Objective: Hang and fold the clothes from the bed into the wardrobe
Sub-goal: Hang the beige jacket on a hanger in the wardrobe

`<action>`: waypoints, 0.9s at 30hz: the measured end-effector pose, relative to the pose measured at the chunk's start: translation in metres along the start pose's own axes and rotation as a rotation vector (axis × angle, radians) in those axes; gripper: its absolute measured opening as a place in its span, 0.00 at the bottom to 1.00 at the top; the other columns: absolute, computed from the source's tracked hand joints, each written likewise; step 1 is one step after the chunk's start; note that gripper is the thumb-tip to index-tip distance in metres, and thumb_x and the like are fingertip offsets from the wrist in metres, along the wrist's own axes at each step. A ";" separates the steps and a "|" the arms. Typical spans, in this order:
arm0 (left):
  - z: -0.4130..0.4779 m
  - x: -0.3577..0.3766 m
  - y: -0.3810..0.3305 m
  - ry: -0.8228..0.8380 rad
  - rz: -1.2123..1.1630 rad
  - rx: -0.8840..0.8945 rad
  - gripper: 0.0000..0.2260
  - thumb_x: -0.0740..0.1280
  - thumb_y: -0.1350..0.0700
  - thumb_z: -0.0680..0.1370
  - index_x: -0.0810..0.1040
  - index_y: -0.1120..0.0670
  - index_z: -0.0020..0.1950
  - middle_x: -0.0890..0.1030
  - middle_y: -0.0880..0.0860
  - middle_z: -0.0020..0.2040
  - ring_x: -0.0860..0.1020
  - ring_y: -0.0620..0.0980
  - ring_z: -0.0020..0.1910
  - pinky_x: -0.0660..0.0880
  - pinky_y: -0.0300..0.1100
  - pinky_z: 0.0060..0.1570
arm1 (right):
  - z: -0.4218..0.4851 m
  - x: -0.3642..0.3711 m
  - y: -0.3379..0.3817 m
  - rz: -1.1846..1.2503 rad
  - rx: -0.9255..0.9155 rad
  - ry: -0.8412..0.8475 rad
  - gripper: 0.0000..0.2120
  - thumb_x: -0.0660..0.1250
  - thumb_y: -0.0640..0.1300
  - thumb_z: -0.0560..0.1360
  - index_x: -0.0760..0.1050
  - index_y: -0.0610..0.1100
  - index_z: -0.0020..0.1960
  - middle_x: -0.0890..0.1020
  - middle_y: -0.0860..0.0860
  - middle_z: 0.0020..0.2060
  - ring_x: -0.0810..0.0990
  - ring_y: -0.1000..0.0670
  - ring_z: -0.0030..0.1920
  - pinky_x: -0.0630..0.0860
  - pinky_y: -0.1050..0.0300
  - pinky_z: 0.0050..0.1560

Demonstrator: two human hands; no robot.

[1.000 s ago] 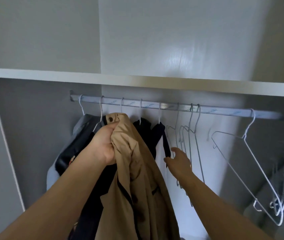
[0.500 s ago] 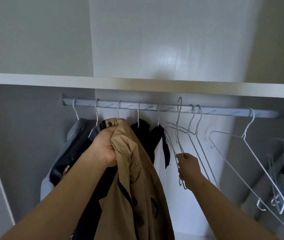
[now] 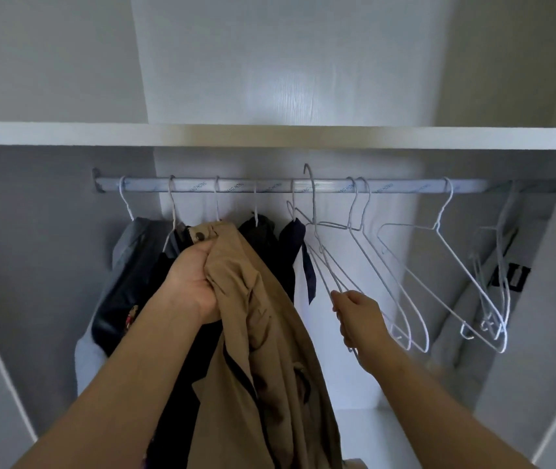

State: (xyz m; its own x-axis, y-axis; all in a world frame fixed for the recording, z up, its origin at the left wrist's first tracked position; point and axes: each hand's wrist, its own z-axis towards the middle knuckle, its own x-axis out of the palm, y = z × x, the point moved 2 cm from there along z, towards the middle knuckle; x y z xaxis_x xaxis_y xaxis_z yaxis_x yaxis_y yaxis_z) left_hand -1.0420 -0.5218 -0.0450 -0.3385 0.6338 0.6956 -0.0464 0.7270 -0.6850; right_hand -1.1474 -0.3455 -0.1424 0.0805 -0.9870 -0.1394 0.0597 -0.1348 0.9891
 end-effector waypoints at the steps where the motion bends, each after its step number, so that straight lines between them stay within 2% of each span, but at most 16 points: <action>1: -0.002 -0.001 0.002 0.004 -0.020 0.001 0.30 0.54 0.52 0.82 0.79 0.65 0.26 0.80 0.62 0.27 0.77 0.55 0.41 0.70 0.48 0.45 | -0.007 -0.001 -0.003 -0.003 0.002 -0.017 0.14 0.61 0.45 0.78 0.69 0.42 0.34 0.68 0.48 0.27 0.64 0.52 0.26 0.63 0.62 0.25; 2: -0.005 0.000 0.005 0.002 -0.043 0.009 0.27 0.52 0.53 0.82 0.80 0.64 0.32 0.82 0.62 0.35 0.75 0.54 0.49 0.67 0.50 0.52 | -0.014 -0.003 -0.005 -0.007 0.002 -0.039 0.15 0.61 0.45 0.78 0.69 0.43 0.34 0.68 0.49 0.27 0.64 0.52 0.26 0.63 0.62 0.25; 3: -0.008 0.000 0.007 -0.011 -0.072 0.023 0.22 0.51 0.54 0.83 0.80 0.62 0.42 0.81 0.59 0.48 0.72 0.54 0.59 0.65 0.48 0.58 | -0.020 -0.005 -0.007 -0.014 0.000 -0.066 0.15 0.61 0.46 0.78 0.69 0.43 0.34 0.69 0.49 0.27 0.64 0.53 0.26 0.64 0.62 0.25; 4: -0.011 -0.001 0.010 -0.029 -0.100 0.033 0.17 0.49 0.55 0.83 0.77 0.59 0.52 0.76 0.56 0.60 0.67 0.52 0.66 0.66 0.43 0.59 | -0.028 -0.008 -0.008 -0.016 -0.001 -0.092 0.15 0.61 0.47 0.78 0.70 0.42 0.35 0.70 0.49 0.27 0.65 0.53 0.26 0.64 0.63 0.25; 5: -0.014 -0.002 0.012 -0.043 -0.100 0.034 0.16 0.48 0.55 0.83 0.73 0.61 0.57 0.70 0.56 0.68 0.63 0.51 0.71 0.66 0.39 0.59 | -0.032 -0.010 -0.007 -0.017 -0.008 -0.106 0.14 0.60 0.47 0.79 0.70 0.42 0.36 0.70 0.49 0.27 0.65 0.53 0.27 0.65 0.63 0.25; 6: -0.018 -0.002 0.015 -0.038 -0.074 0.017 0.17 0.48 0.55 0.83 0.71 0.63 0.60 0.67 0.56 0.70 0.62 0.51 0.72 0.66 0.39 0.60 | -0.037 -0.014 -0.005 -0.020 -0.015 -0.115 0.14 0.60 0.48 0.79 0.71 0.42 0.37 0.70 0.48 0.28 0.66 0.53 0.27 0.65 0.63 0.26; 8: -0.026 -0.005 0.022 -0.007 0.005 -0.044 0.19 0.50 0.54 0.83 0.68 0.65 0.66 0.72 0.58 0.66 0.67 0.55 0.69 0.64 0.46 0.63 | -0.043 -0.020 0.002 -0.025 -0.027 -0.114 0.14 0.58 0.48 0.80 0.72 0.42 0.38 0.70 0.48 0.29 0.66 0.53 0.27 0.65 0.64 0.26; 9: -0.034 -0.007 0.026 0.011 0.031 -0.065 0.18 0.51 0.53 0.83 0.70 0.63 0.65 0.76 0.59 0.59 0.72 0.58 0.62 0.66 0.51 0.59 | -0.048 -0.024 0.005 -0.015 -0.028 -0.101 0.14 0.58 0.48 0.80 0.72 0.42 0.39 0.70 0.48 0.29 0.66 0.53 0.27 0.65 0.64 0.26; 10: -0.041 -0.008 0.029 0.019 0.046 -0.074 0.17 0.53 0.52 0.82 0.73 0.62 0.61 0.78 0.60 0.51 0.76 0.58 0.53 0.69 0.54 0.52 | -0.053 -0.027 0.008 0.002 -0.026 -0.081 0.14 0.57 0.48 0.80 0.72 0.42 0.40 0.70 0.49 0.30 0.65 0.53 0.27 0.64 0.65 0.25; 11: -0.049 -0.009 0.032 0.021 0.053 -0.062 0.15 0.54 0.52 0.82 0.75 0.60 0.56 0.79 0.60 0.44 0.76 0.56 0.45 0.72 0.51 0.44 | -0.059 -0.030 0.009 0.023 -0.024 -0.055 0.14 0.57 0.48 0.80 0.73 0.42 0.41 0.70 0.49 0.30 0.65 0.53 0.27 0.64 0.65 0.25; 13: -0.061 -0.009 0.040 0.009 0.064 -0.030 0.15 0.56 0.51 0.81 0.76 0.60 0.46 0.80 0.58 0.36 0.77 0.54 0.38 0.73 0.49 0.37 | -0.075 -0.038 0.007 0.055 -0.021 -0.014 0.13 0.57 0.48 0.80 0.73 0.42 0.42 0.71 0.49 0.30 0.65 0.54 0.26 0.64 0.66 0.23; 17: -0.092 -0.004 0.064 0.009 0.064 0.003 0.16 0.58 0.52 0.80 0.78 0.60 0.40 0.81 0.57 0.29 0.81 0.52 0.26 0.77 0.43 0.23 | -0.113 -0.064 -0.011 0.056 0.014 0.048 0.16 0.59 0.49 0.79 0.72 0.41 0.37 0.68 0.49 0.26 0.63 0.54 0.24 0.63 0.63 0.23; 20: -0.115 -0.004 0.086 0.006 0.100 0.014 0.20 0.56 0.52 0.81 0.80 0.61 0.38 0.81 0.58 0.31 0.81 0.54 0.28 0.77 0.44 0.30 | -0.147 -0.084 -0.037 0.049 0.062 0.083 0.16 0.62 0.48 0.77 0.67 0.40 0.36 0.66 0.49 0.26 0.62 0.53 0.25 0.61 0.63 0.25; 22: -0.129 -0.007 0.100 -0.039 0.119 0.035 0.17 0.56 0.50 0.81 0.79 0.61 0.46 0.82 0.58 0.37 0.80 0.53 0.35 0.75 0.47 0.35 | -0.168 -0.095 -0.054 0.031 0.082 0.124 0.14 0.65 0.48 0.76 0.67 0.41 0.37 0.65 0.47 0.27 0.61 0.52 0.26 0.61 0.63 0.25; 25: -0.144 -0.009 0.121 -0.104 0.137 0.049 0.17 0.59 0.47 0.80 0.77 0.57 0.59 0.79 0.57 0.50 0.78 0.53 0.45 0.74 0.48 0.46 | -0.195 -0.111 -0.072 -0.030 0.081 0.166 0.16 0.67 0.47 0.74 0.66 0.40 0.34 0.65 0.48 0.25 0.62 0.54 0.24 0.64 0.64 0.25; 27: -0.151 -0.011 0.135 -0.123 0.161 0.010 0.19 0.61 0.44 0.79 0.76 0.57 0.59 0.78 0.57 0.53 0.77 0.54 0.48 0.72 0.50 0.52 | -0.211 -0.123 -0.077 -0.094 0.057 0.204 0.17 0.68 0.47 0.74 0.66 0.42 0.31 0.65 0.50 0.22 0.64 0.54 0.22 0.66 0.64 0.26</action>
State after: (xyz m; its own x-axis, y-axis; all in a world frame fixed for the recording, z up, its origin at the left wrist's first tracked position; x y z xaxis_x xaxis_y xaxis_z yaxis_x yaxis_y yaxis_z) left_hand -0.9025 -0.3904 -0.1127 -0.4546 0.7040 0.5456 0.0081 0.6158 -0.7878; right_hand -0.9518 -0.1950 -0.2112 0.2773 -0.9324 -0.2319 0.0202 -0.2357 0.9716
